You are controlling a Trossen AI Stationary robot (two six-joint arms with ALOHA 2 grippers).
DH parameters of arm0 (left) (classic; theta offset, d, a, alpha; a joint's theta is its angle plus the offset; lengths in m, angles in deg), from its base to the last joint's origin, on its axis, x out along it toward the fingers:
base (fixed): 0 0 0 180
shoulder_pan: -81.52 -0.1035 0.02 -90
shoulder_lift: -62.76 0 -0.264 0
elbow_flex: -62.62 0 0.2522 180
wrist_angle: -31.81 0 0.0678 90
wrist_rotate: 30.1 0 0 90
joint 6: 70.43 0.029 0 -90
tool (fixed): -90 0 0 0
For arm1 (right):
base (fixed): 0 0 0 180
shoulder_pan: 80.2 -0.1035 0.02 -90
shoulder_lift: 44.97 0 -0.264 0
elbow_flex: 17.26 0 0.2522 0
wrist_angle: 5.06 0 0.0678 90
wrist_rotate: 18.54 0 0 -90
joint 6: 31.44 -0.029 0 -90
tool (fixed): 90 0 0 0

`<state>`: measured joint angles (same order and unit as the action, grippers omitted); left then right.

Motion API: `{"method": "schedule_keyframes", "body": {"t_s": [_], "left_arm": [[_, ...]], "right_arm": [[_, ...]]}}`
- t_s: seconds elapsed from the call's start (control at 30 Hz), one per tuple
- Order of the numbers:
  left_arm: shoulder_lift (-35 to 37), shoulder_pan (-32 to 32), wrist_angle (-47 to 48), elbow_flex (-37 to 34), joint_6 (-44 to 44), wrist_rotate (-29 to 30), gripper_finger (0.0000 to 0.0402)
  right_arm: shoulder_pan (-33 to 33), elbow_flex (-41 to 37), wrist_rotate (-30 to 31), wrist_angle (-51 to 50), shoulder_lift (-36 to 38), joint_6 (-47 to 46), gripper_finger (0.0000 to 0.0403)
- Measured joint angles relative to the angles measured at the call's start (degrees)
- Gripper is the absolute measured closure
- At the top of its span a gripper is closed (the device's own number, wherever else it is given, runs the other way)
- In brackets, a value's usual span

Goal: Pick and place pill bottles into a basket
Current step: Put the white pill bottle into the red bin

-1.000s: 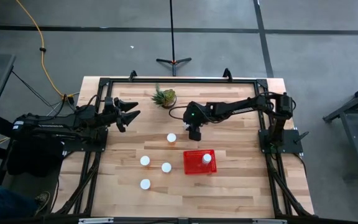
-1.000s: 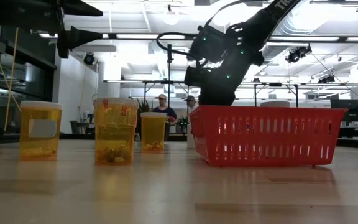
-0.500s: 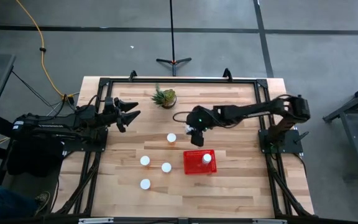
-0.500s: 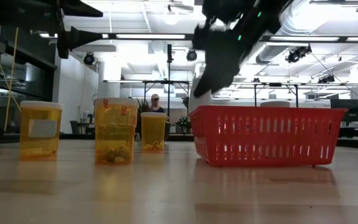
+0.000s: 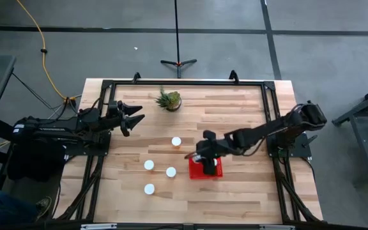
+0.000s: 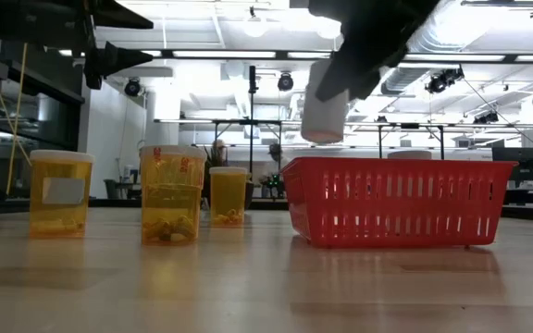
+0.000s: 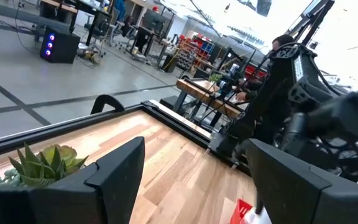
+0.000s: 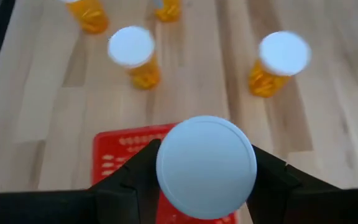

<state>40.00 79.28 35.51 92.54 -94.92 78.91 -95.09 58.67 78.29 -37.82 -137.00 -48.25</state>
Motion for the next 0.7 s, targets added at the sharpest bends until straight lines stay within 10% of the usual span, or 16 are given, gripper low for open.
{"method": "schedule_keyframes", "body": {"t_s": [0.7], "left_arm": [[0.00, 0.01, -0.04, 0.00, -0.04, 0.05, 0.0087]], "right_arm": [[-2.35, -1.92, 1.53, -2.58, -3.90, -0.77, 0.0233]]}}
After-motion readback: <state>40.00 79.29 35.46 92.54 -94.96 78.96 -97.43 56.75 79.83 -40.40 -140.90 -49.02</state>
